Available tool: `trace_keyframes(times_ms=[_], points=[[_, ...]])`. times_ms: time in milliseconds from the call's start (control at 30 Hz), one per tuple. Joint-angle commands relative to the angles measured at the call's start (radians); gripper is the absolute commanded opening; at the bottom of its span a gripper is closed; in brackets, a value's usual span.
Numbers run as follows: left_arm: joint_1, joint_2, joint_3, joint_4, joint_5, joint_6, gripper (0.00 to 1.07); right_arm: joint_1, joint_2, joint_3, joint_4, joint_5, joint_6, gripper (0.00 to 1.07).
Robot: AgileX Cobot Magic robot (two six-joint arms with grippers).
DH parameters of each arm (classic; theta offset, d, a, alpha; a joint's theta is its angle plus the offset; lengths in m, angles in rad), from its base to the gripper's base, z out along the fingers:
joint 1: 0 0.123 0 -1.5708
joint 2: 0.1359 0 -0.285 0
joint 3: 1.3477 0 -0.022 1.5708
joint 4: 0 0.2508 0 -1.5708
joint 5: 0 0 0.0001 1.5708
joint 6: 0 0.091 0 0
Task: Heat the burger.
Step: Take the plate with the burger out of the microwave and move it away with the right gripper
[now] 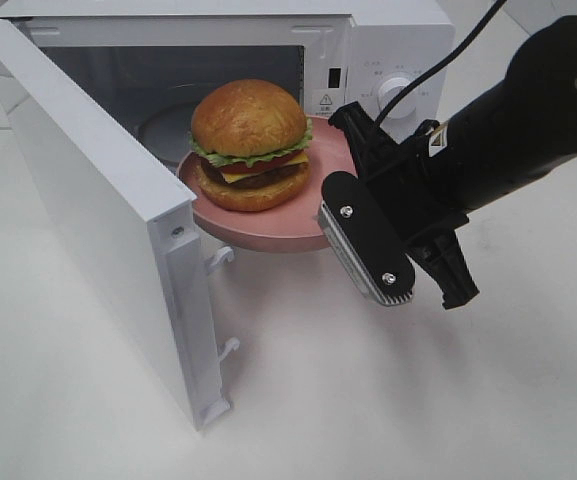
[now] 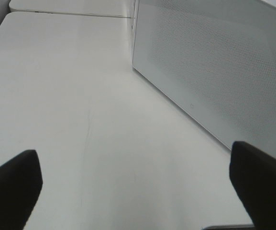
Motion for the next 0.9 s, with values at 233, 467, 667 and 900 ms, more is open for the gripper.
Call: trace_keyframes(times_ms=[233,467,667,900], points=[[0.001,-0.005,0.006,-0.008,-0.009,0.002,1.00,-0.005,-0.144,0.095,0.008,-0.059,0.018,0.00],[0.001,-0.005,0.006,-0.008,-0.009,0.002,1.00,-0.005,-0.255,0.172,-0.001,-0.039,0.065,0.00],[0.001,-0.005,0.006,-0.008,-0.009,0.002,1.00,-0.005,-0.335,0.207,-0.028,0.011,0.079,0.00],[0.001,-0.005,0.006,-0.008,-0.009,0.002,1.00,-0.005,-0.470,0.259,-0.129,0.075,0.196,0.00]])
